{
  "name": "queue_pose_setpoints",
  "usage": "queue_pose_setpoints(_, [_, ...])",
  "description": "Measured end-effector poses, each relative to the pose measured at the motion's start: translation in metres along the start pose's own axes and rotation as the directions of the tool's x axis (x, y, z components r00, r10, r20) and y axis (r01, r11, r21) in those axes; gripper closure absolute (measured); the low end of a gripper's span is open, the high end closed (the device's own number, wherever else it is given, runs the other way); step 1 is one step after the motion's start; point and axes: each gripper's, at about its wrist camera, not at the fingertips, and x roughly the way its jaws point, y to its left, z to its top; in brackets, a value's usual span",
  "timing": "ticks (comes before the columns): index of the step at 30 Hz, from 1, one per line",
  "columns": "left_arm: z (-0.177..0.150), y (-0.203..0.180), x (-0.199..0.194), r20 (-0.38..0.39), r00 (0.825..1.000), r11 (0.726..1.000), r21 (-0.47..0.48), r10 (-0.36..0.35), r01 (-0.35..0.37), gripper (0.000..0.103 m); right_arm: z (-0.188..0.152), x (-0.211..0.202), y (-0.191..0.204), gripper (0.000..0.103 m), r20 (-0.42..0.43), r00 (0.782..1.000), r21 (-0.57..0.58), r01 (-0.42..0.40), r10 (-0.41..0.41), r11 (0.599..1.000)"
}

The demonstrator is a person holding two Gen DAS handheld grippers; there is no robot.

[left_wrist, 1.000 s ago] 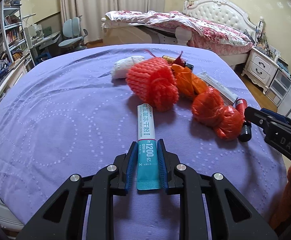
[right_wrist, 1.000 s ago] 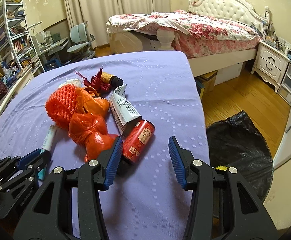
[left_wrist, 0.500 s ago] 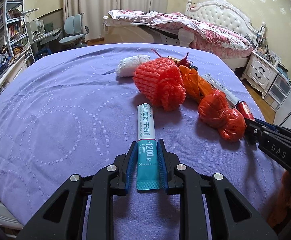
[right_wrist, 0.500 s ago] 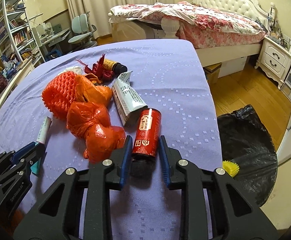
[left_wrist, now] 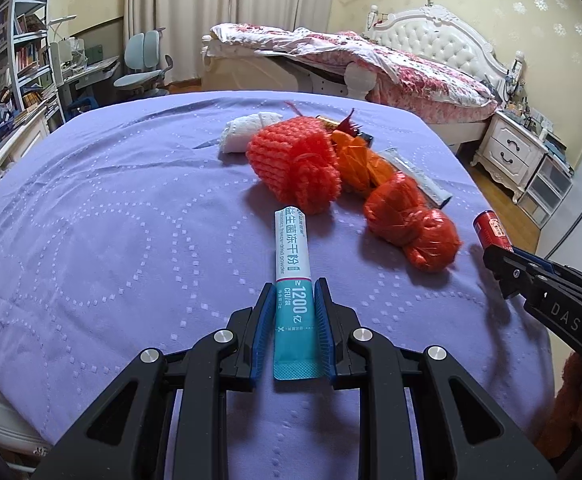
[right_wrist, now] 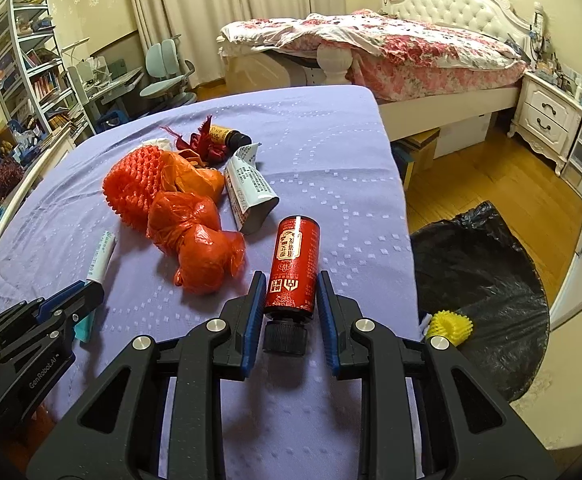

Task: Collect trash
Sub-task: 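Carry the red can and teal tube over the bin and open both tools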

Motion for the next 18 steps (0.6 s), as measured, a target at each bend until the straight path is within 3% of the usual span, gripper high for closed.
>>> queue_pose_setpoints(9, [0.003, -0.028, -0.014, 0.038, 0.998, 0.998, 0.042, -0.04, 0.039, 0.08, -0.009, -0.024, -0.021, 0.078, 0.036, 0.999, 0.014, 0.029, -0.029, 0.999])
queue_pose_setpoints(18, [0.01, -0.079, -0.019, 0.062, 0.99, 0.985, 0.129, -0.126, 0.117, 0.08, -0.018, -0.044, -0.058, 0.078, 0.07, 0.992, 0.06, 0.097, -0.101, 0.993])
